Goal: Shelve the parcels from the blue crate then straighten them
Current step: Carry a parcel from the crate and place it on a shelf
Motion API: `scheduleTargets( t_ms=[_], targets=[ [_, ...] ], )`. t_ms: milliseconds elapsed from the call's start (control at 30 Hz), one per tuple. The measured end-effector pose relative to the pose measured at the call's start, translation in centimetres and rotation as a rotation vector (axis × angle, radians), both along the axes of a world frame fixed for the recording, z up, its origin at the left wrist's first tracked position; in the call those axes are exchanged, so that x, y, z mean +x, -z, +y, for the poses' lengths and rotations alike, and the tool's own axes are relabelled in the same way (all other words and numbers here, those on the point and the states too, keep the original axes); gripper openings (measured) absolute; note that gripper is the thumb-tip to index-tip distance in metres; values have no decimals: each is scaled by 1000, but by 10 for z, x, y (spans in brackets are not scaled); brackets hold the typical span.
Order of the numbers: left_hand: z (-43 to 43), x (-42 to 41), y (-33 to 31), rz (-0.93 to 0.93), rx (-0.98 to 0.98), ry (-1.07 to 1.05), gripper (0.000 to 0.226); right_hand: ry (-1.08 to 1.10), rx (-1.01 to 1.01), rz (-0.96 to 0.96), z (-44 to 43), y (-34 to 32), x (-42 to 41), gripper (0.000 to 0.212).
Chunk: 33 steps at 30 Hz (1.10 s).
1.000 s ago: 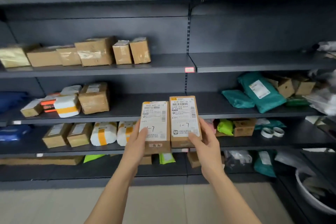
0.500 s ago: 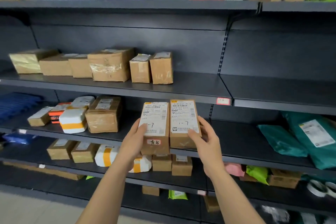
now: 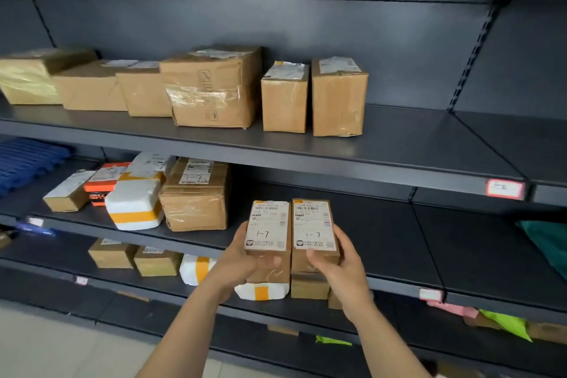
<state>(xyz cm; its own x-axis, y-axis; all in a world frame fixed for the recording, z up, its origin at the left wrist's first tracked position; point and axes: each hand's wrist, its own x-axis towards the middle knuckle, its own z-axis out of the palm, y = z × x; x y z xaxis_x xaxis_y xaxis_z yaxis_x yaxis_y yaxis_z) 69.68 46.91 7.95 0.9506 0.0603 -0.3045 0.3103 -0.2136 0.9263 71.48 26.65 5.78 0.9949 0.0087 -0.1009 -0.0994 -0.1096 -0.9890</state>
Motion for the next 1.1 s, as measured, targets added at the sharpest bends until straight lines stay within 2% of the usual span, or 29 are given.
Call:
scheduleTargets(
  t_ms=[133,333,500,633,833,967,1100],
  targets=[
    [28,41,25,-13,49,-5,88,-11,-53,37,31,24,33,78],
    [52,100,66,-12,216,4,78,-36,-173,100,54,57,91,76],
    [58,146,86,-95,411,25,74,-78,-378,66,65,88,140,72],
    [58,168,88,-74,602,17,96,-127,-630,-37,71,101,162,61],
    [55,170,84,-78,1039,66,91,-154,-902,-137,82,100,164,62],
    [61,157,86,-147,1142,163,92,-147,-1062,-160,85,86,145,66],
    [61,134,75,-235,1303,288,84,-113,-1167,-142,80,68,110,68]
  ],
)
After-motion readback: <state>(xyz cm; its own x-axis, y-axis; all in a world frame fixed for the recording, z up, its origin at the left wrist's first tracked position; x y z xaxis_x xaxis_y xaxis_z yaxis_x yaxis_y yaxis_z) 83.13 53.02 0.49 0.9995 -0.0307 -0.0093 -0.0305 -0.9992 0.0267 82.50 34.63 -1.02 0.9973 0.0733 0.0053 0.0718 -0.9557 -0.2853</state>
